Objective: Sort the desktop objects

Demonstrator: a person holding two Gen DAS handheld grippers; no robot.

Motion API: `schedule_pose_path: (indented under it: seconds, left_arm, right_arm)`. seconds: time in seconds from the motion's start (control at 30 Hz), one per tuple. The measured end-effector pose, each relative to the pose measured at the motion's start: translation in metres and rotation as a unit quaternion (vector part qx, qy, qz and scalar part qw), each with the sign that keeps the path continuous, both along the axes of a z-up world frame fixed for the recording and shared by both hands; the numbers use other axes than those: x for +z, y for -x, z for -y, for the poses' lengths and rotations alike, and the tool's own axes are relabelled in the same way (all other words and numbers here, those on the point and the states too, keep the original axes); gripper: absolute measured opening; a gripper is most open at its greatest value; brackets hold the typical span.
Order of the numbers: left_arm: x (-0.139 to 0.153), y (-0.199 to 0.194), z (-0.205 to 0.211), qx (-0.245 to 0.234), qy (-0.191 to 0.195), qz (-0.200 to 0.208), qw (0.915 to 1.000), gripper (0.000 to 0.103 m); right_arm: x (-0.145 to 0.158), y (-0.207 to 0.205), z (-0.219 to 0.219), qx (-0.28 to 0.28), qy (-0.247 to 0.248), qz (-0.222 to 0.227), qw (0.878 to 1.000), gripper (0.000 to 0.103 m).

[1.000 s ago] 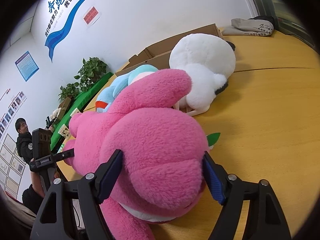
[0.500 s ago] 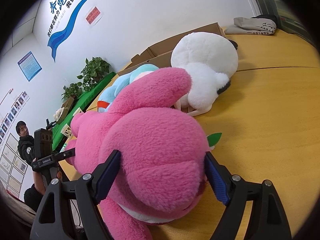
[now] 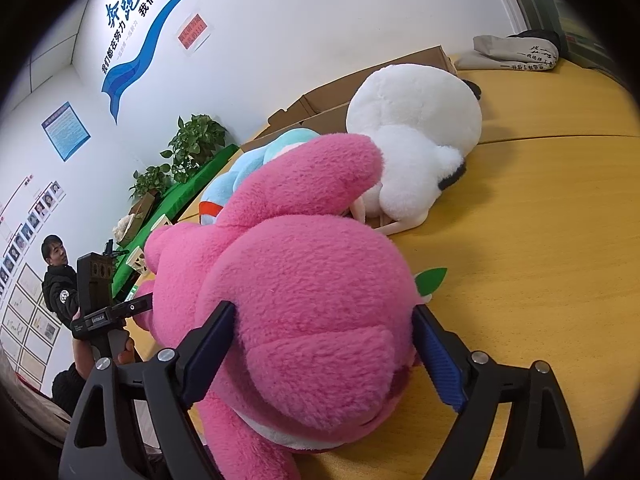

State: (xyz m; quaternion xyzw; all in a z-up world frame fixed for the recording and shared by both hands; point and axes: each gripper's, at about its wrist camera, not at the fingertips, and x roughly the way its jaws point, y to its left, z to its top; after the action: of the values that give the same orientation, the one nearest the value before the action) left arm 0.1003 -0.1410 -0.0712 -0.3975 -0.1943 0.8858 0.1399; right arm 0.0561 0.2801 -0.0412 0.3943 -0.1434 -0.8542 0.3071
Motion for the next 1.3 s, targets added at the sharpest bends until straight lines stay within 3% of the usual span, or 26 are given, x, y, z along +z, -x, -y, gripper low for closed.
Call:
schedule_pose_path:
  seconds: [0.5,0.63,0.8,0.97,1.07,1.13,1.2,1.3]
  left_arm:
    - [0.001,-0.001,-0.005,-0.009,0.001,-0.008,0.9999,0.1]
    - [0.004,-0.002,-0.008,-0.018,0.002,-0.015,0.9997,0.09]
    - [0.014,-0.008,-0.004,-0.012,-0.001,-0.026,0.9996,0.063]
    - [0.024,-0.016,-0.001,-0.005,-0.008,-0.032,0.9994,0.055]
    - [0.022,-0.015,0.008,0.002,-0.021,-0.029,0.9993,0.055]
    - [0.019,-0.014,0.01,-0.001,-0.023,-0.023,0.9995,0.061]
    - [0.017,-0.014,0.008,-0.011,-0.021,-0.019,0.9995,0.079]
    - [0.014,-0.013,0.004,-0.032,-0.023,-0.017,0.9991,0.093]
  right_arm:
    - [-0.003,0.002,0.003,0.006,0.009,0.001,1.0,0.092]
    - [-0.003,0.0,0.004,0.006,0.005,-0.003,1.0,0.09]
    - [0.003,-0.007,0.004,0.0,0.002,-0.018,1.0,0.078]
    - [0.015,-0.012,0.006,0.0,0.013,-0.031,0.999,0.075]
    - [0.012,-0.009,0.008,0.003,0.004,-0.016,1.0,0.075]
    - [0.003,-0.006,0.007,0.001,-0.002,0.007,1.0,0.081]
    - [0.003,-0.006,0.005,-0.001,0.0,0.007,1.0,0.084]
    - [0.012,-0.01,0.006,0.011,-0.027,-0.011,1.0,0.085]
